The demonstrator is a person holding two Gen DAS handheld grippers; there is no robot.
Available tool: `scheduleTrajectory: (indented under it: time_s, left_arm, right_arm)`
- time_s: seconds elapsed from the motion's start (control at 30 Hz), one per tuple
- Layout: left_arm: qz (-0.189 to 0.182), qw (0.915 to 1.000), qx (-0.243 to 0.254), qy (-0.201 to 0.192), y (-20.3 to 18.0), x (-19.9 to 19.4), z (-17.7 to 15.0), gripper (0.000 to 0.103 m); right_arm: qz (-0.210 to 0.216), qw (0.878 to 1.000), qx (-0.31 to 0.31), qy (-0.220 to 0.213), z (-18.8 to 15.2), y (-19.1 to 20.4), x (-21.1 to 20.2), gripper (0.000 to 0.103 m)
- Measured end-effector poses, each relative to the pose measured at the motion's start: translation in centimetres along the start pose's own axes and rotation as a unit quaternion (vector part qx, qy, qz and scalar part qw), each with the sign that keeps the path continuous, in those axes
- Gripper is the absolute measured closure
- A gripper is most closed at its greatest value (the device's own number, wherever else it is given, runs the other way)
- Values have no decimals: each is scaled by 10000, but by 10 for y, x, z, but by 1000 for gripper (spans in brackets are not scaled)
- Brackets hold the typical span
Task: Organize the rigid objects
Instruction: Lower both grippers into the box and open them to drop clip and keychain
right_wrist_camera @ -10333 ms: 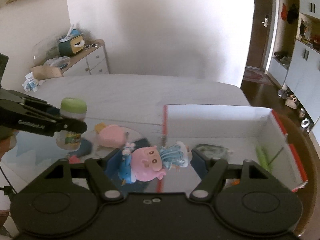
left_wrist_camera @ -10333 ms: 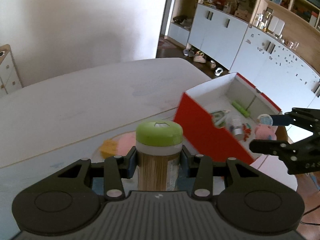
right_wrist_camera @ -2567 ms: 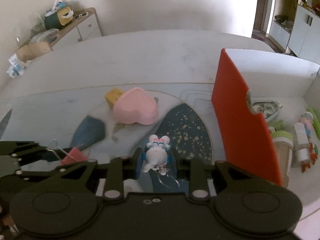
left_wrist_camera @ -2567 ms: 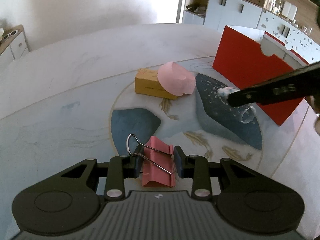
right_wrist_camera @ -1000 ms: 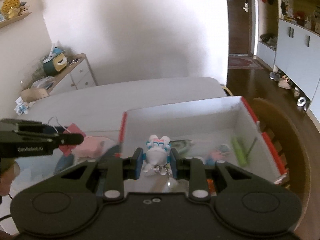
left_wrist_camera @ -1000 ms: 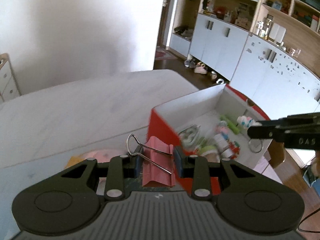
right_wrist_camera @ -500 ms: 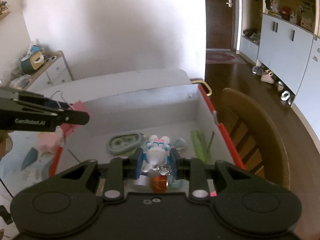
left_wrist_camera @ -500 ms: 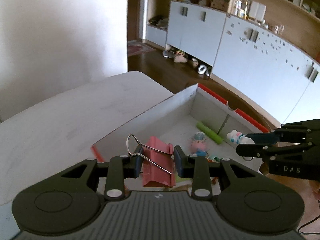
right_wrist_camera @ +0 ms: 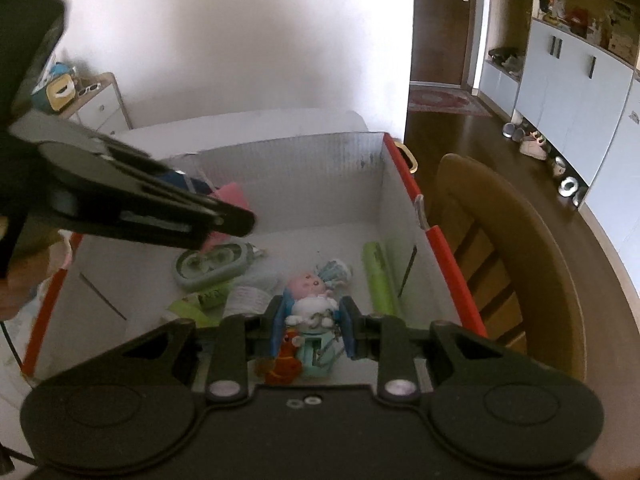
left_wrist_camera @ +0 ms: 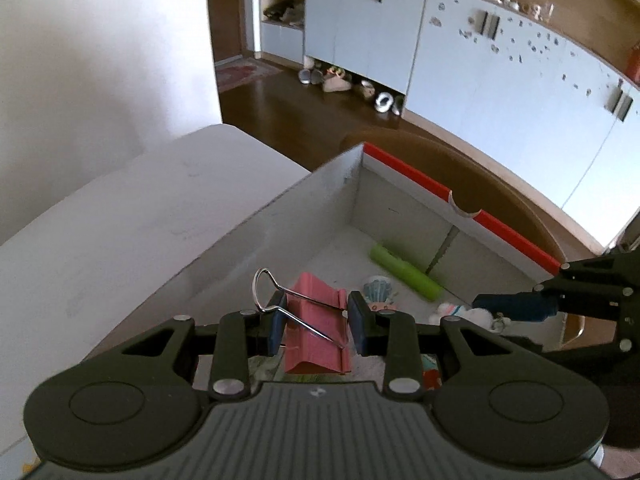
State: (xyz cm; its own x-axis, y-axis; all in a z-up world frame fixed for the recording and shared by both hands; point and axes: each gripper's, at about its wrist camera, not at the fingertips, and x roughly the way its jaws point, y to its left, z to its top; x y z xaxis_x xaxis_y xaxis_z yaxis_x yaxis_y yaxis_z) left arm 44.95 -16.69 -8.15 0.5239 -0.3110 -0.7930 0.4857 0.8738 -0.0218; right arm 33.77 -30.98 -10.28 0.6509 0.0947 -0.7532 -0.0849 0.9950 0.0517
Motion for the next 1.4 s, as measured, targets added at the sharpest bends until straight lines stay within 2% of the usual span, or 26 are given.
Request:
scheduleTrajectory:
  time_s: [0.13, 0.37, 0.67, 0.93, 1.03, 1.3, 1.4]
  left_arm:
    - [70, 9997, 147, 176, -8, 21, 4, 71]
    - [57, 9988, 116, 478, -13, 52, 8, 71]
    - [107, 9972, 38, 734, -11, 74, 9, 71]
    - [121, 9959, 13, 897, -9, 79, 8, 70]
    - [145, 9954, 24, 944, -11, 78, 8, 70]
    - [171, 9950, 143, 969, -16, 66, 4, 70]
    - [139, 9957, 133, 910, -16, 56, 3, 69]
  right_arm:
    - [-7, 9999, -102, 54, 0, 3, 8, 76]
    - [-24, 9996, -215, 208, -4, 4, 16, 76]
    - [-28, 9986, -405, 329, -11, 10, 25, 76]
    - [51, 9984, -319, 466, -7, 11, 29, 72]
    - [50, 9984, -291, 477, -8, 11, 27, 70]
    - [34, 9993, -149, 344, -5, 10, 21, 52]
    - [27, 9996, -59, 288, -5, 8, 18, 49]
